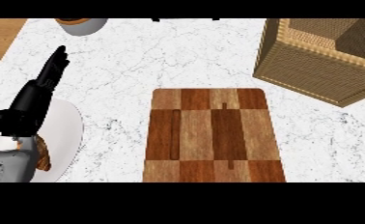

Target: Pick the cupcake from the cutting board and place it in the basket

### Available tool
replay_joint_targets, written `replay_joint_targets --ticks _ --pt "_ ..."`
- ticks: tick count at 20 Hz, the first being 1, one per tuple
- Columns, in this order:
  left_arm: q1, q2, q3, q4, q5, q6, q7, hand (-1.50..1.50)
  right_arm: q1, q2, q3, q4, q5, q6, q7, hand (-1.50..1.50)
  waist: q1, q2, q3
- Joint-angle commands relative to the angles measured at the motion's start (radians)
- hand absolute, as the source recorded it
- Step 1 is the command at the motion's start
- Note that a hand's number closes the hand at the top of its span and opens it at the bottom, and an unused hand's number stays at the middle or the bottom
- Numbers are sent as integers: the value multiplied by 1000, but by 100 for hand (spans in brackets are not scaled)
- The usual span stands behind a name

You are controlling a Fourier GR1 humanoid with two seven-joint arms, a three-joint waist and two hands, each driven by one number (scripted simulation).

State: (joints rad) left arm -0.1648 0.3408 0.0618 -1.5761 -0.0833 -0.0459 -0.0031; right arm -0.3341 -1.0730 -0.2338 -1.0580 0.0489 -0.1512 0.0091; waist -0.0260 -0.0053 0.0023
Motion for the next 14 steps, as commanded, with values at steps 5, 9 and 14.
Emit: replay_joint_targets --ticks 5,9,14 --pt "-44 -31 -33 -12 -13 -9 28 0 -243 -77 -21 -3 -95 206 59 150 53 8 -3" --pt "-75 -27 -30 -10 -30 -6 64 0 -378 -99 43 -48 -98 293 222 150 52 8 -4" --pt "-46 -22 -16 -1 -17 -38 25 0 -518 -11 138 -24 -38 312 319 150 52 9 -3"
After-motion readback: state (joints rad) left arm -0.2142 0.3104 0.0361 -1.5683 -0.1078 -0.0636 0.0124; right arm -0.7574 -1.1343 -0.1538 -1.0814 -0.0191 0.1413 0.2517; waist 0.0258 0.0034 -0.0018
